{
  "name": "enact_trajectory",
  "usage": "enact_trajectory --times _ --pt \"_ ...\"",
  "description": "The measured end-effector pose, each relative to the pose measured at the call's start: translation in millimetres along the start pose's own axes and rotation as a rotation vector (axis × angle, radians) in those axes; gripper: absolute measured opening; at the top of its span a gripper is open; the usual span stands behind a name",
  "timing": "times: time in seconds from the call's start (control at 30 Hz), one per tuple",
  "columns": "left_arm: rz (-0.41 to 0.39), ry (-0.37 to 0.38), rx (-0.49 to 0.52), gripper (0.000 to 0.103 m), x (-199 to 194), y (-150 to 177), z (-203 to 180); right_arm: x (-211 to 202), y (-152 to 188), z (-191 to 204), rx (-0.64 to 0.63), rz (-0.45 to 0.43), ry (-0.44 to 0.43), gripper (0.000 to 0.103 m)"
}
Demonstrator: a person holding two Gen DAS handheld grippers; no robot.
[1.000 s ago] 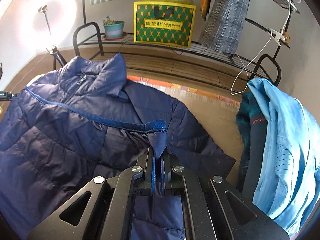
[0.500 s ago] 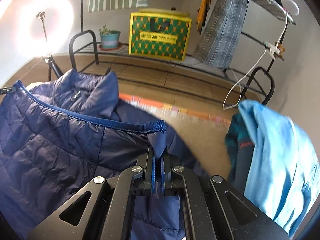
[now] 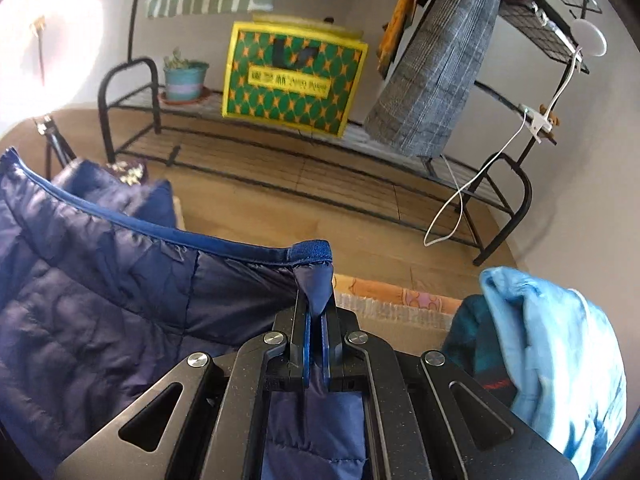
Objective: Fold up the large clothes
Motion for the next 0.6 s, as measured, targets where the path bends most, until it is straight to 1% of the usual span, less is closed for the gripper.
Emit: enact_trajectory --times 0.1,0.13,0.17,0.23,0.3,0.33,0.37,0.43,0.47,0.53,0.6 --pt "0.009 -0.017 0.015 0.003 11.5 10.7 -1.2 15.1 8.3 2.8 -0.012 0.029 0.001 0.002" --pt "0.011 -0.022 0.018 0.005 14.3 11.8 -1.2 18.9 10.8 3.6 -0.014 0.037 -0.001 0.002" --pt "0.014 -0.037 0.014 0.010 16.9 13.4 0.2 22.5 13.1 4.3 -0.015 0.043 -0.002 0.002" --pt "0.015 -0.044 0.010 0.011 16.6 13.1 1.7 26.6 16.9 5.7 -0.019 0.059 -0.002 0.002" --pt "-0.002 -0.079 0.012 0.027 8.7 8.2 4.7 26.8 17.1 7.6 -0.029 0.069 -0.004 0.003" --pt "-0.012 -0.084 0.012 0.028 4.6 5.3 5.7 23.0 16.4 6.5 -0.027 0.070 -0.003 0.003" --pt "-0.025 -0.085 0.010 0.028 -3.9 1.7 8.1 20.0 16.5 4.7 -0.019 0.078 -0.002 0.009" --pt "-0.051 -0.074 -0.001 0.028 -21.3 -4.1 11.4 15.0 16.4 0.0 -0.001 0.082 0.001 0.017" --pt "-0.066 -0.064 -0.007 0.028 -34.1 -7.6 13.3 7.8 16.4 -2.8 0.018 0.072 -0.013 0.024" --pt "-0.083 -0.038 -0.023 0.028 -55.3 -10.1 15.4 -8.6 17.1 -8.4 0.054 0.049 -0.030 0.024" --pt "-0.084 0.030 -0.028 0.028 -82.7 -7.3 8.2 -26.3 18.7 -12.0 0.076 0.027 -0.048 0.024"
Point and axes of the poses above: each gripper's, at about its wrist camera, not at the fingertips, and x roughly the way its jaws point, z to its left, y to its underside, the point moved 9 cm from there along x, roughly the way its jaws point, and after that the axes turned 4 degrees about -x, right-handed, at the moved point
